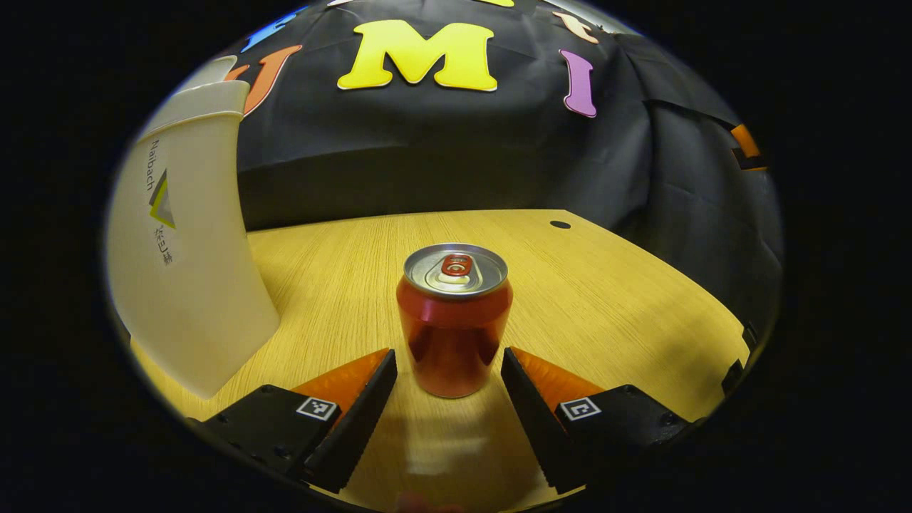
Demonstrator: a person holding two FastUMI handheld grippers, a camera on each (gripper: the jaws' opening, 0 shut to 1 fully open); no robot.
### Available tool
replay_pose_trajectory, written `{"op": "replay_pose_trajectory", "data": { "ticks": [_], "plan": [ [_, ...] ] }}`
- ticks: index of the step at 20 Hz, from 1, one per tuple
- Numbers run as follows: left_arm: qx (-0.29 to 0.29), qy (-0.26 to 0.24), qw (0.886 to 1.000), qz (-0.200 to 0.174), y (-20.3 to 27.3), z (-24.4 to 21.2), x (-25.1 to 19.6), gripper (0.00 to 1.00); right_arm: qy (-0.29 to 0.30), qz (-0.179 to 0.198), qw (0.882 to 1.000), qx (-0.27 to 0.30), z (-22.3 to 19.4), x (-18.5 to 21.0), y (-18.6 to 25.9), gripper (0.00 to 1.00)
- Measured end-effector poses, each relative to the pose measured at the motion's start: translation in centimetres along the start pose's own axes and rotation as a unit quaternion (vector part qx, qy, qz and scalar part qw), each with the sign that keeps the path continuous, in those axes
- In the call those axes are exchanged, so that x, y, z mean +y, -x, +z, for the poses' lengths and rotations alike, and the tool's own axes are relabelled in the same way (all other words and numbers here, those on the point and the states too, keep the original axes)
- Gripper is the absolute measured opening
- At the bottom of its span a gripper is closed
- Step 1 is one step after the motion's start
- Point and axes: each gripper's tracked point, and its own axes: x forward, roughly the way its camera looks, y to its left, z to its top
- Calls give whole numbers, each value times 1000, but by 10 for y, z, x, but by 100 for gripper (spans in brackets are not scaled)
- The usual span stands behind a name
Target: Press the lid of the desktop garbage bin to open it, pick up the crumpled paper on the desktop and throw it into the bin, then pick up the pop can on the desktop and drop it into the bin, and finally close the garbage bin lid.
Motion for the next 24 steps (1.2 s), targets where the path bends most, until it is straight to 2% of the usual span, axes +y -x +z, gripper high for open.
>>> {"op": "replay_pose_trajectory", "data": {
  "ticks": [6,7,8,10,12,15,19,22,24],
  "plan": [
    [2,-12,1000,8,-7,3,1,97,-2,5,1000,6,-1,-1,-3,92],
    [2,-14,1000,9,-8,1,1,94,-2,5,1000,5,0,-1,-4,92],
    [2,-13,1000,9,-10,1,1,96,-2,7,1000,5,0,0,-3,92],
    [3,-10,1000,7,-7,3,1,86,4,9,1000,5,1,1,-3,92],
    [-5,-11,1000,8,-1,15,0,85,4,12,1000,1,6,2,-3,92],
    [-33,-25,999,3,20,57,-6,84,-9,17,1000,-14,22,9,-4,92],
    [-98,-29,995,-9,62,146,-13,84,-28,19,998,-50,46,12,5,92],
    [-153,-44,987,12,87,217,7,84,-33,19,997,-71,54,11,16,92],
    [-186,-56,980,43,106,256,31,84,-37,19,996,-80,56,12,20,90]
  ]
}}
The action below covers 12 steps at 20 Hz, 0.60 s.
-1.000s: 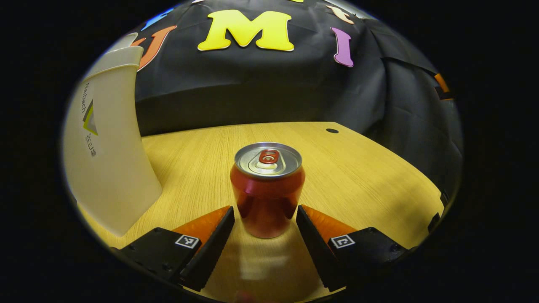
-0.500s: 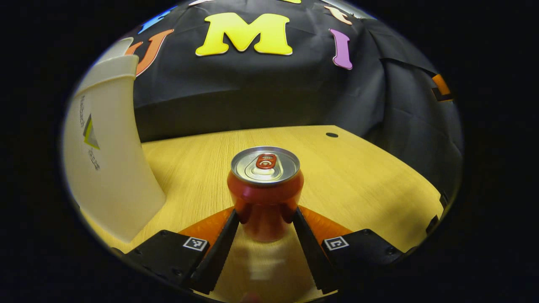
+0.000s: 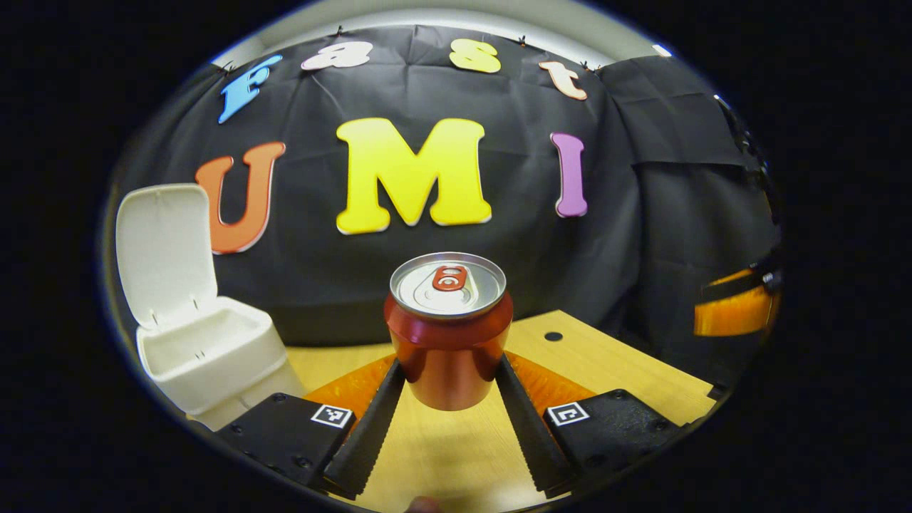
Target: Press the lid of the desktop garbage bin to open it, pick up the crumpled paper on the desktop and throw it into the bin, then pick up the pop can on the desktop and drop it into the bin, and finally close the garbage bin lid.
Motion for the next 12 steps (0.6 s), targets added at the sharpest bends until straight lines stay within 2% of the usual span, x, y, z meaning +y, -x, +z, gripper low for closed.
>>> {"op": "replay_pose_trajectory", "data": {
  "ticks": [2,5,8,12],
  "plan": [
    [-30,-31,998,38,0,30,36,84,-3,-1,1000,-6,1,0,0,92],
    [-43,-63,993,94,9,48,91,83,-7,2,1000,-5,1,3,-6,92],
    [-24,-53,984,168,25,46,153,83,-4,15,1000,-8,6,19,-17,92],
    [29,-24,971,238,46,16,214,83,10,48,999,-14,21,54,-31,92]
  ]
}}
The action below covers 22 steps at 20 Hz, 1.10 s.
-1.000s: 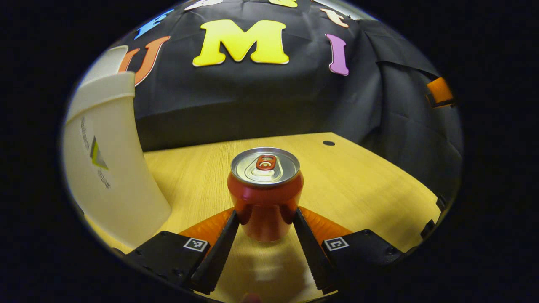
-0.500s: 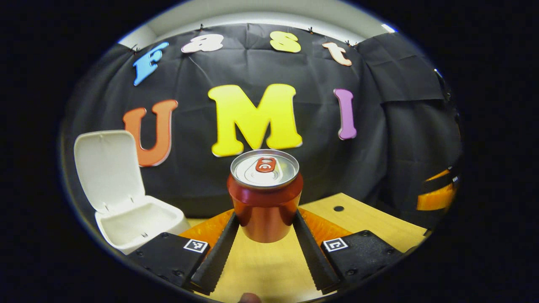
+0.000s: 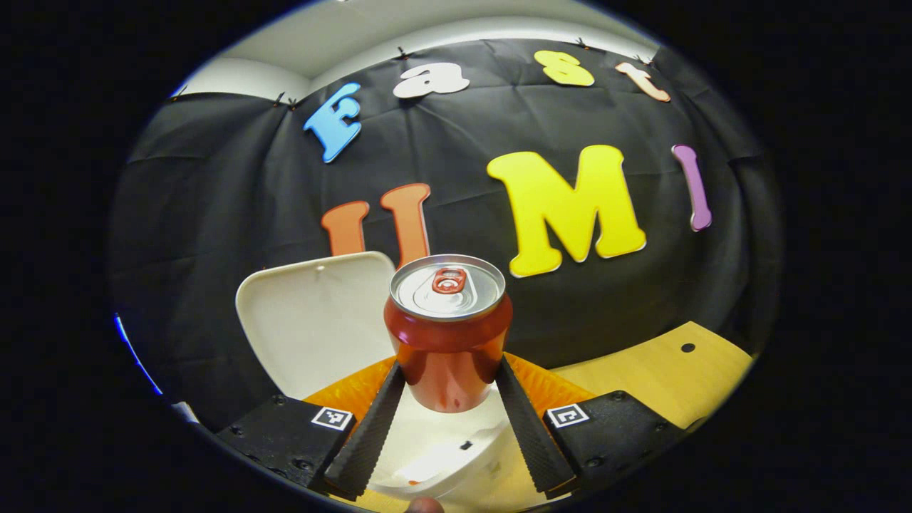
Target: Press the lid of the desktop garbage bin to open it, pick up the crumpled paper on the desktop and throw it into the bin, then pick up the pop can on the desktop and drop it into the bin, and finally close the garbage bin lid.
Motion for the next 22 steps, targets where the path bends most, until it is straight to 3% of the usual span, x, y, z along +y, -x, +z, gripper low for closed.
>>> {"op": "replay_pose_trajectory", "data": {
  "ticks": [4,12,16,19,22],
  "plan": [
    [43,30,998,45,-4,-26,32,84,8,23,1000,2,4,23,-9,92],
    [88,63,992,62,-1,-55,33,89,18,24,999,13,-2,29,-4,92],
    [98,67,983,142,23,-28,46,94,22,24,999,11,-2,26,2,92],
    [63,107,979,163,35,16,35,94,16,23,1000,7,5,23,8,92],
    [23,112,977,180,26,69,36,94,26,24,999,-4,17,18,12,92]
  ]
}}
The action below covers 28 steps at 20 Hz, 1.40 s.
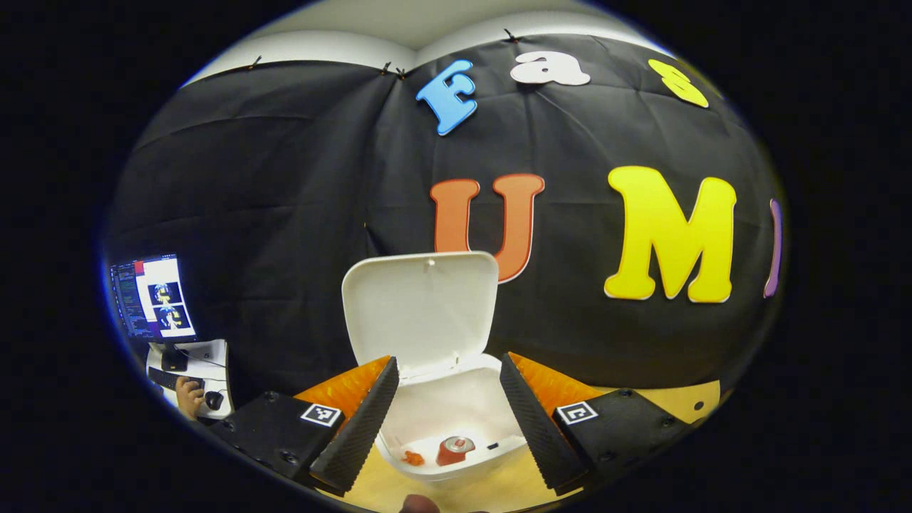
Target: Press the lid of the desktop garbage bin to open it, pick up the crumpled paper on the desktop and throw it into the bin, then pick up the pop can on the desktop and drop it into the bin, and finally close the garbage bin lid.
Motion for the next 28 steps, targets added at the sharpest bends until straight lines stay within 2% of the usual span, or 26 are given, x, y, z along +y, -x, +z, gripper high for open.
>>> {"op": "replay_pose_trajectory", "data": {
  "ticks": [2,6,8,12,16,18,19,23,28],
  "plan": [
    [-20,1,1000,10,-12,30,-4,93,6,4,1000,-5,10,-1,0,92],
    [-59,0,997,51,-45,91,15,93,15,11,1000,-15,31,1,-2,92],
    [-56,15,996,70,-65,103,28,93,4,17,1000,-13,38,6,-3,92],
    [-3,38,993,108,-108,89,45,93,8,25,1000,-16,49,14,-4,92],
    [68,17,990,121,-130,50,47,93,14,23,999,-22,56,15,-8,92],
    [60,19,990,124,-131,53,42,94,12,20,1000,-15,49,12,-12,92],
    [67,27,990,124,-126,49,40,91,10,20,1000,-10,45,11,-13,92],
    [59,28,991,113,-103,42,30,92,-4,15,1000,-9,39,4,-16,92],
    [55,35,993,97,-60,14,8,90,12,35,999,-9,33,8,-9,92]
  ]
}}
